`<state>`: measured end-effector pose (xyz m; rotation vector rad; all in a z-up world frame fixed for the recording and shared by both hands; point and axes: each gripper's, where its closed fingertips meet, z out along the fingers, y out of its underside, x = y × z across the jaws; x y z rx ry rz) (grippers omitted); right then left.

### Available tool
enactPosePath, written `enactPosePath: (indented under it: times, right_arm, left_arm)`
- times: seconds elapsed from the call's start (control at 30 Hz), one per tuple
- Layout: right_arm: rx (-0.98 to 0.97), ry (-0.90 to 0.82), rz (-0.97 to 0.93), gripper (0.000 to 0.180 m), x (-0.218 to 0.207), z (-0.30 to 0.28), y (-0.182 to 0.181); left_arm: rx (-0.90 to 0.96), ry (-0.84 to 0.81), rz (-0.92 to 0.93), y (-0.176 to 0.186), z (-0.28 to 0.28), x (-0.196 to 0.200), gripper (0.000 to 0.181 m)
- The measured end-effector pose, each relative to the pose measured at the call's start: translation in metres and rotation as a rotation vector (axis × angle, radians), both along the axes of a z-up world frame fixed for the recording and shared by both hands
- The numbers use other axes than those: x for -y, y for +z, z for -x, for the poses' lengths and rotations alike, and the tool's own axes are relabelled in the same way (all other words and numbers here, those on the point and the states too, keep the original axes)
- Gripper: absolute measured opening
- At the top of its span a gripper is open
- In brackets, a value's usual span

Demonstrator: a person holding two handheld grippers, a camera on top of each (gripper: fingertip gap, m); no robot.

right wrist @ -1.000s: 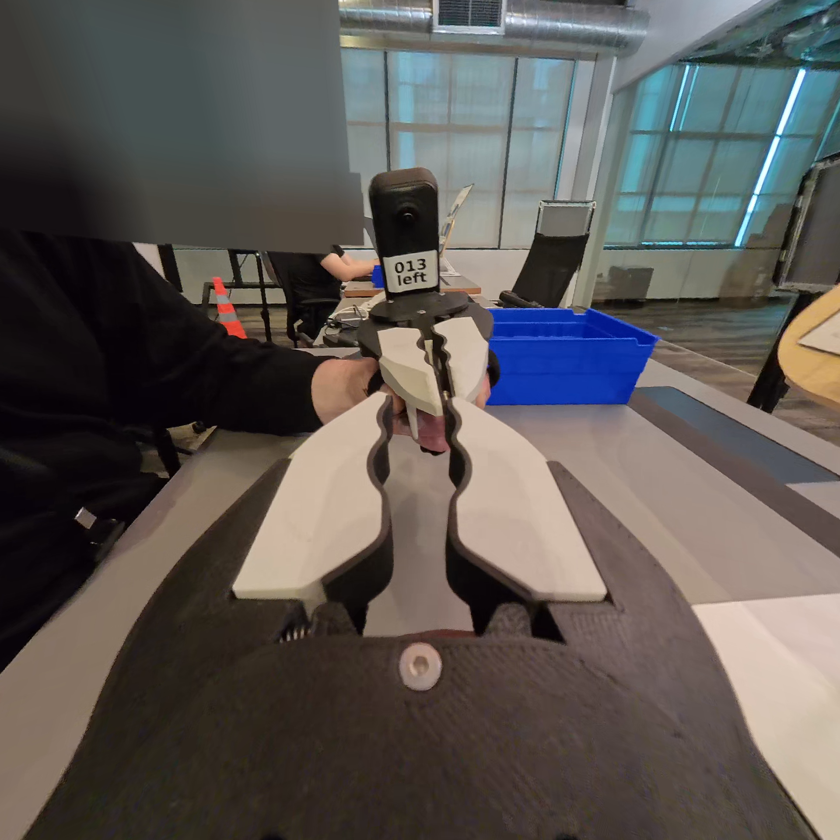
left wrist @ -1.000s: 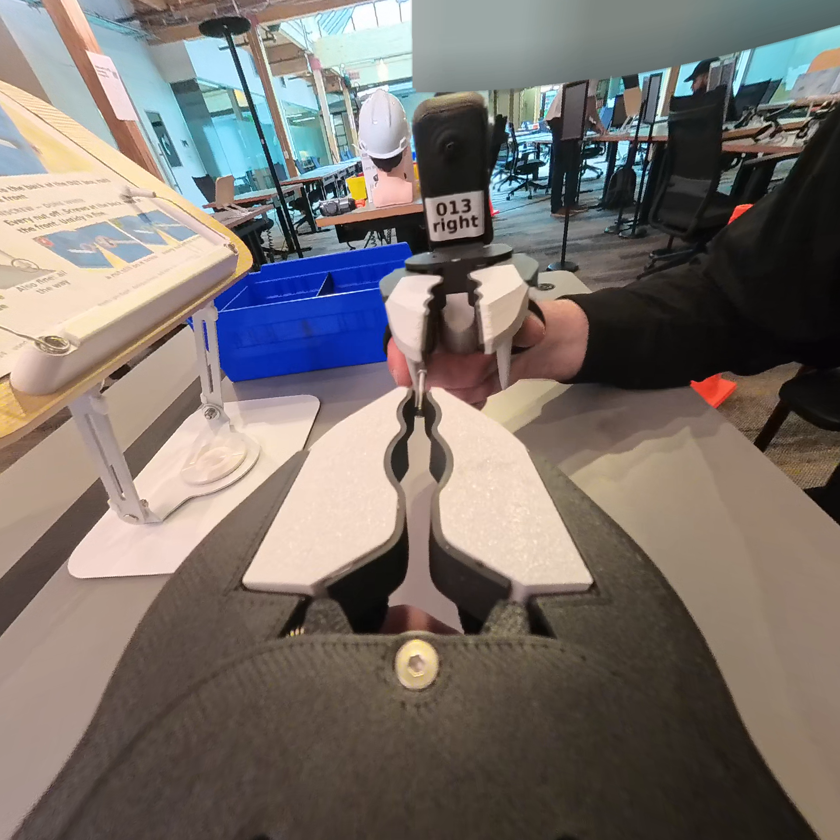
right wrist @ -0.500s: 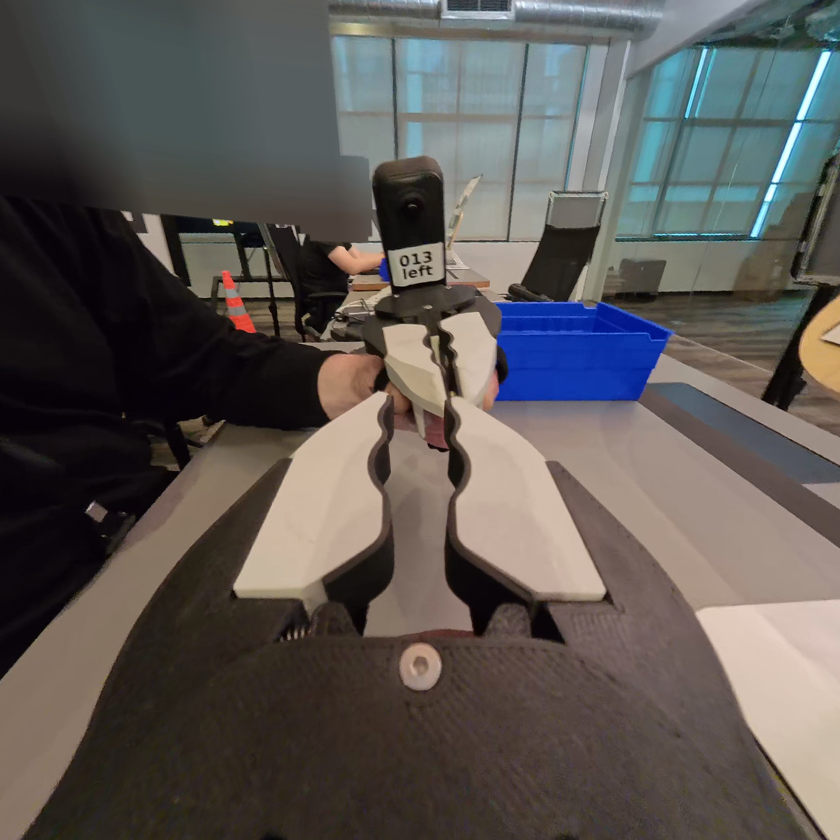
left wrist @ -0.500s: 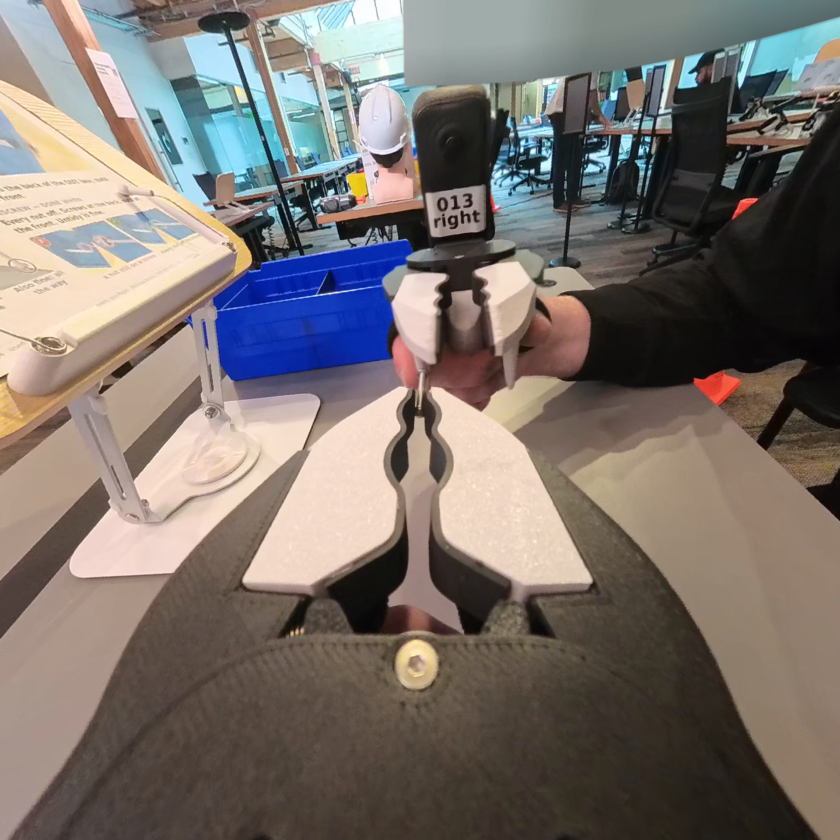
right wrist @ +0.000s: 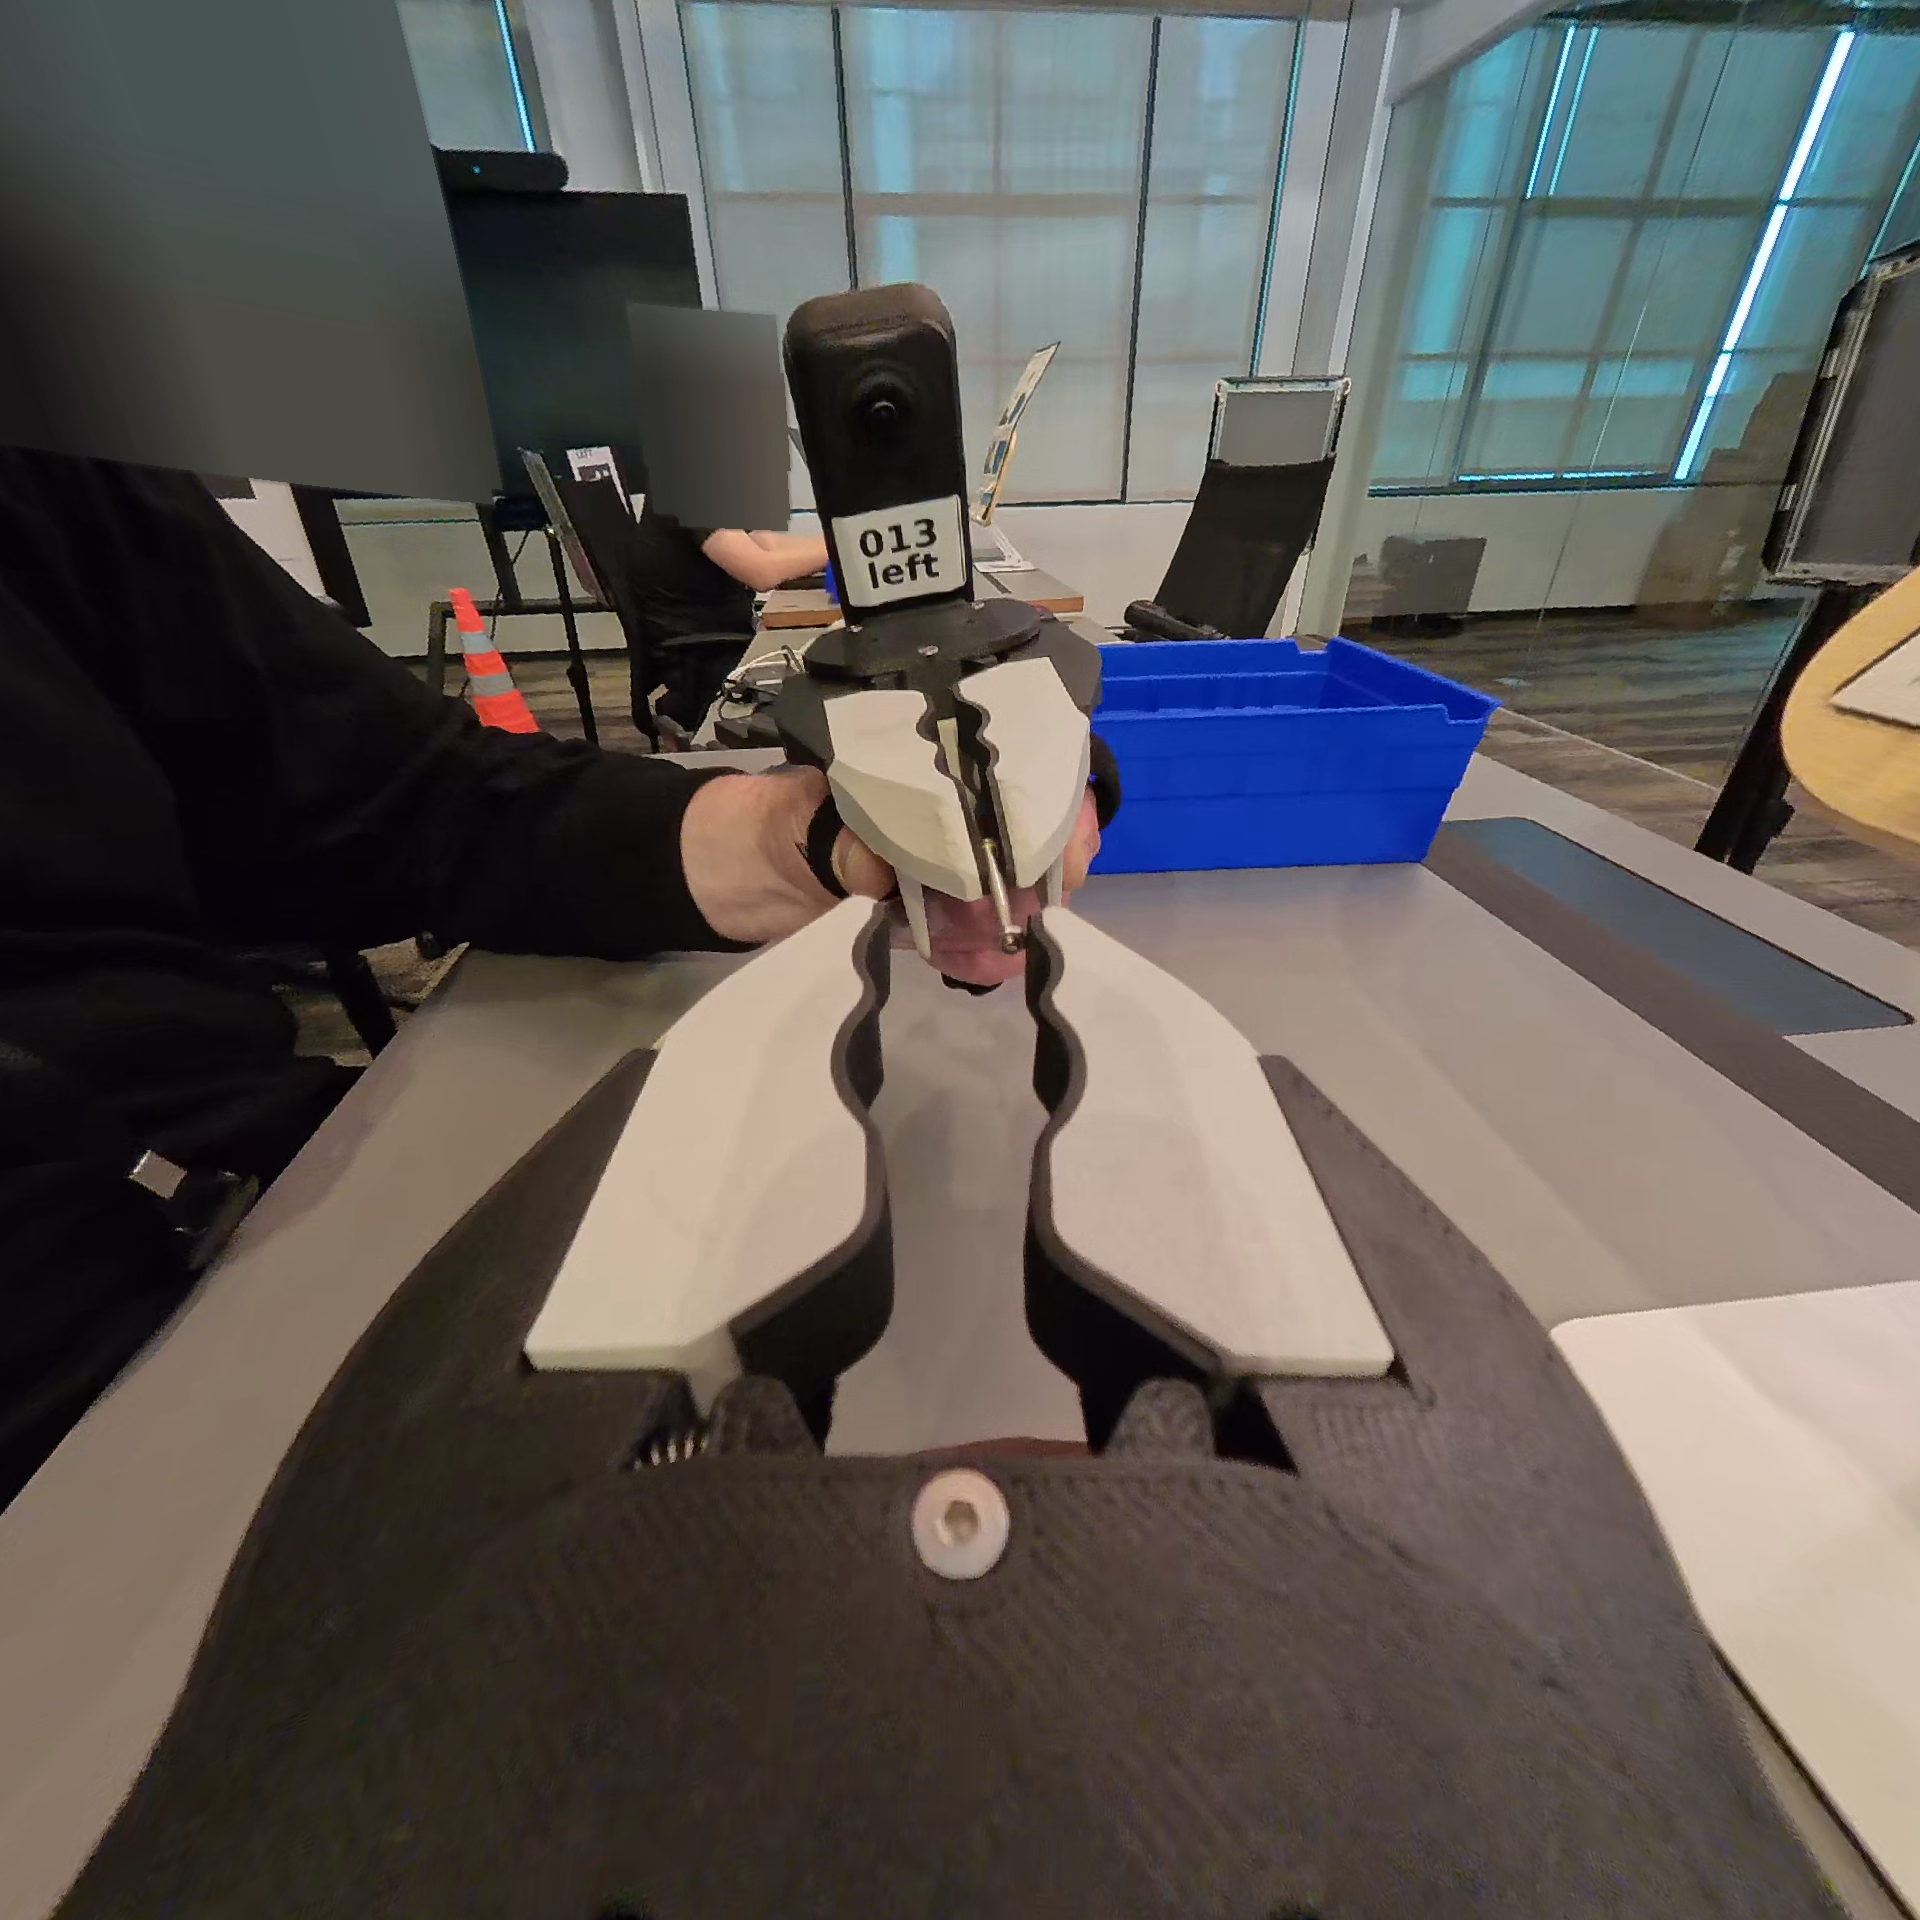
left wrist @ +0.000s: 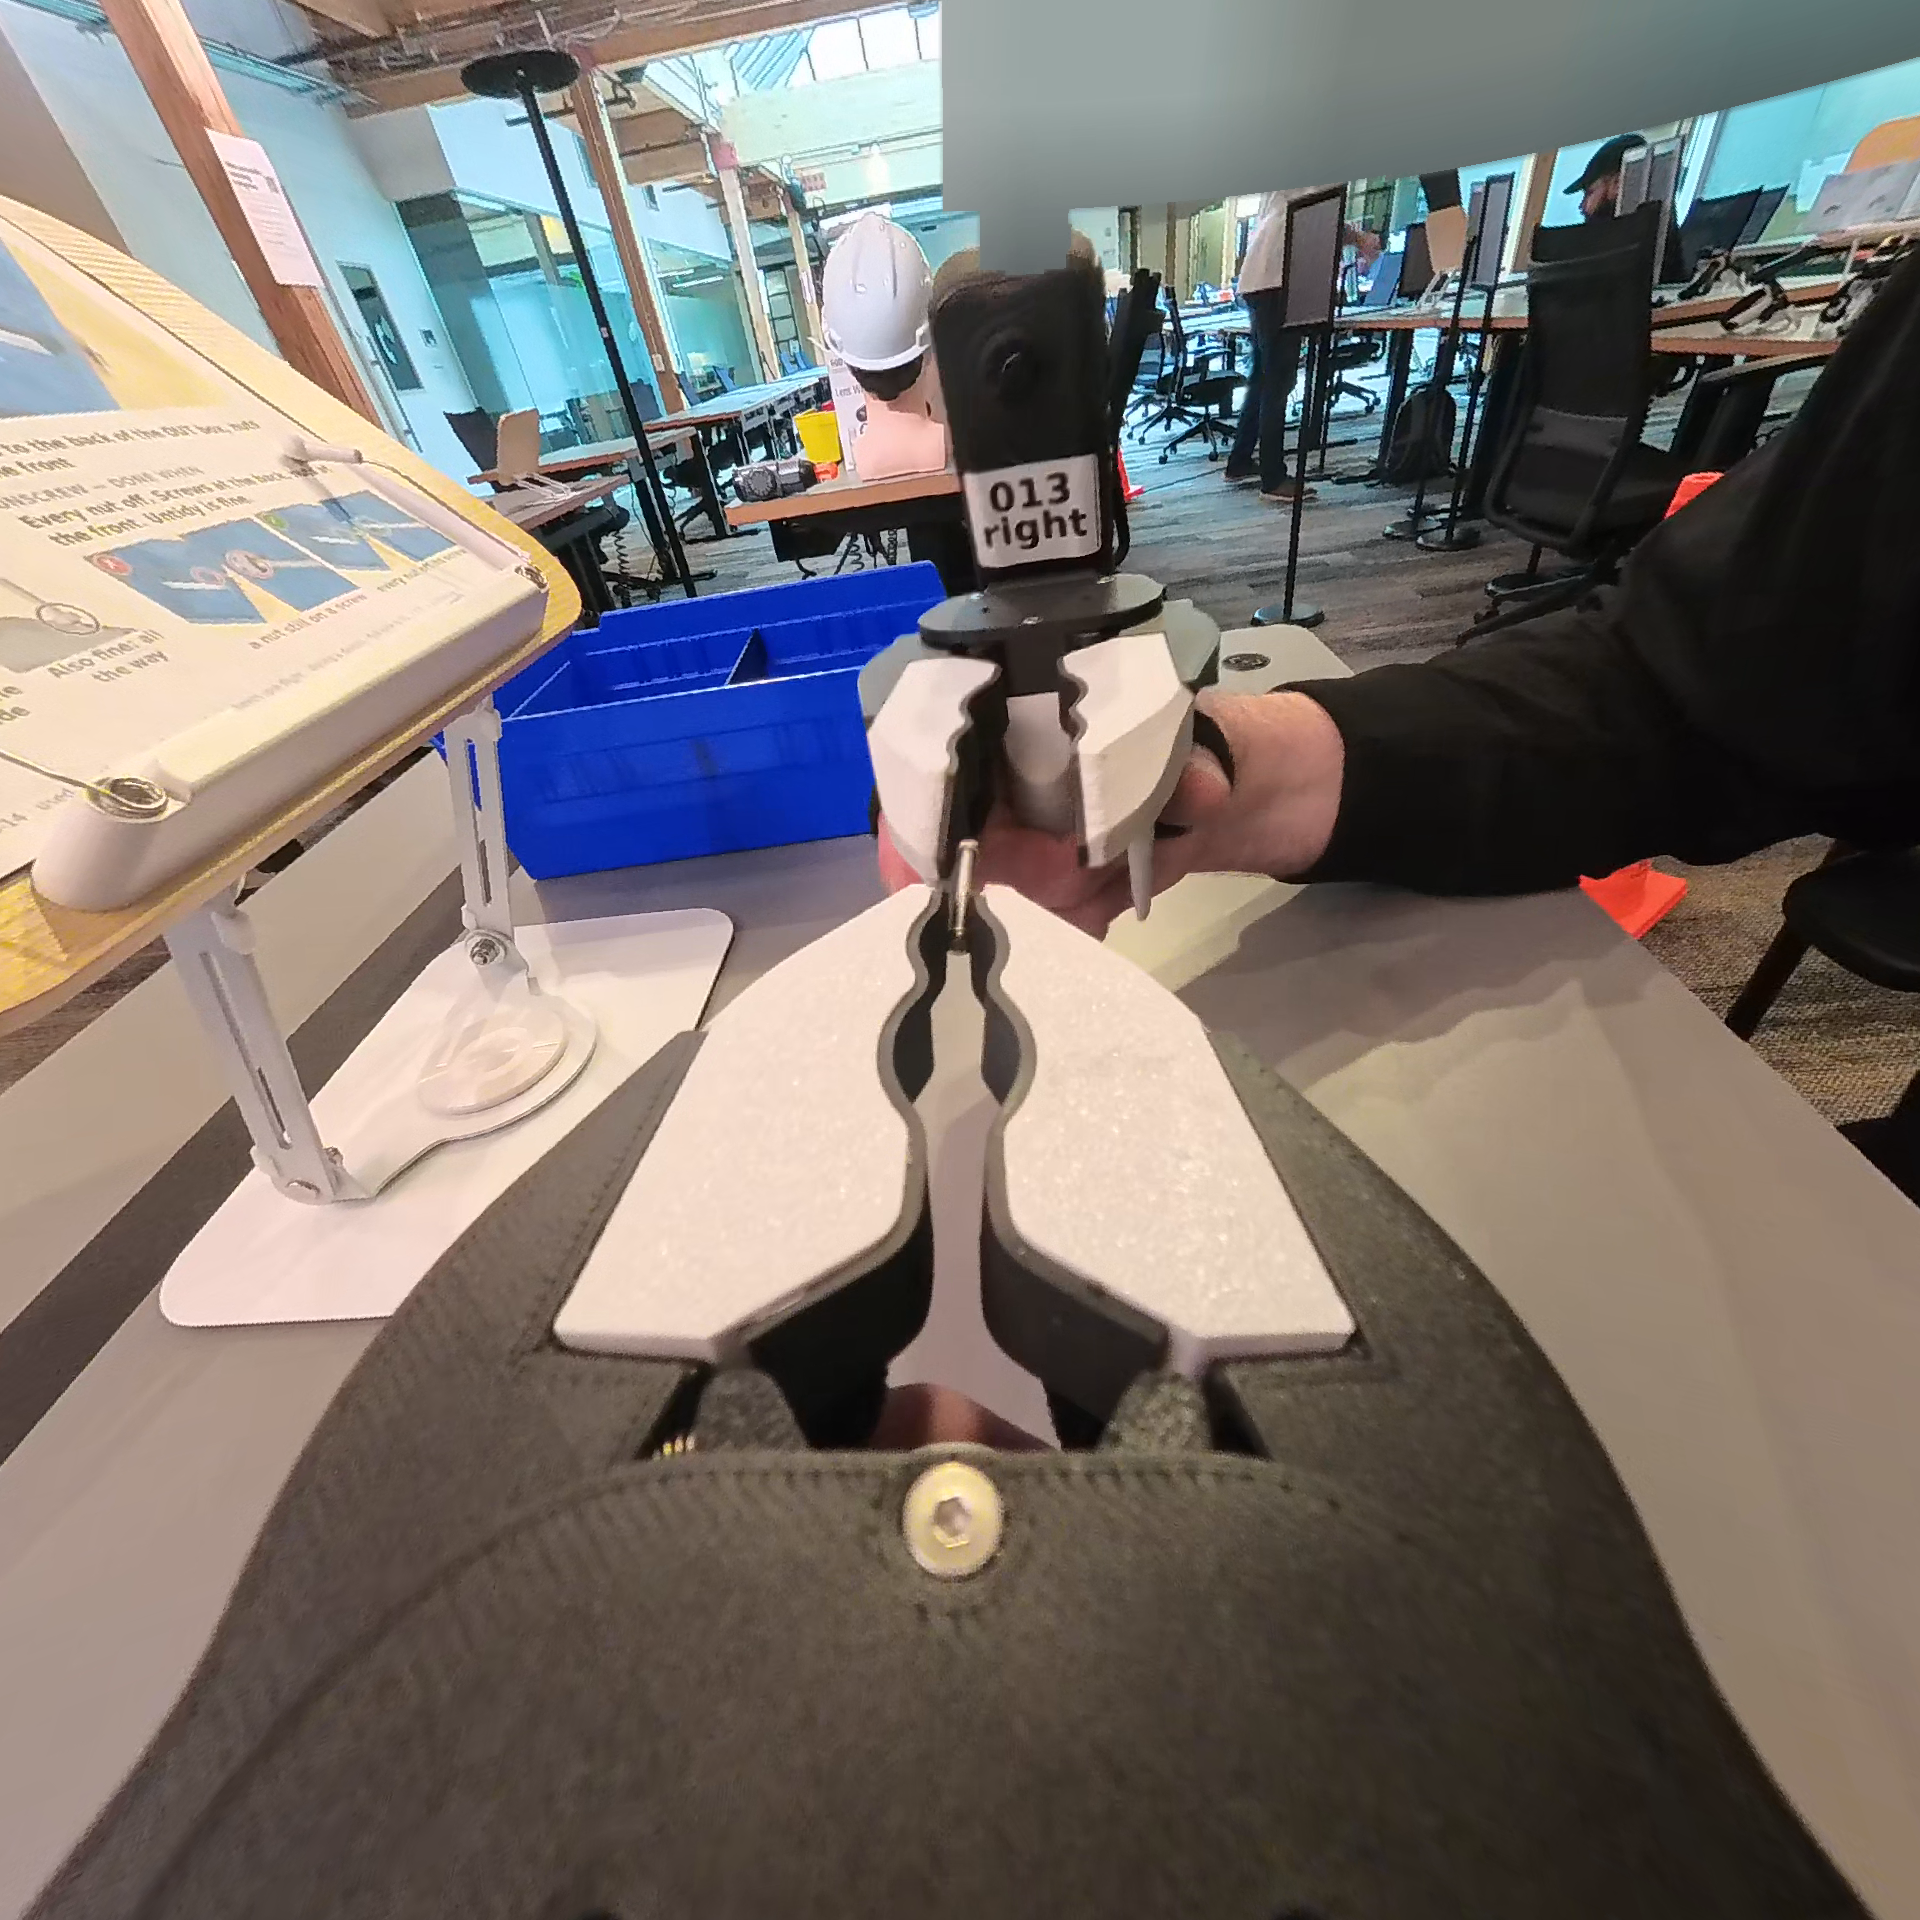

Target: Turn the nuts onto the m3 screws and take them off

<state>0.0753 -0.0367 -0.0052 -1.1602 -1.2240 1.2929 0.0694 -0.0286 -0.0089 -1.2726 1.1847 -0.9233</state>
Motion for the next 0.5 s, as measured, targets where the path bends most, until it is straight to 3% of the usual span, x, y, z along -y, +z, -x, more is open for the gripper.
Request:
enactPosePath:
  times: [0.5]
  right_arm:
    - [0.013, -0.008, 0.005, 0.023, -0.003, 0.001, -0.004]
  left_arm:
    - [0.005, 0.006, 0.003, 0.0, 0.001, -0.001, 0.003]
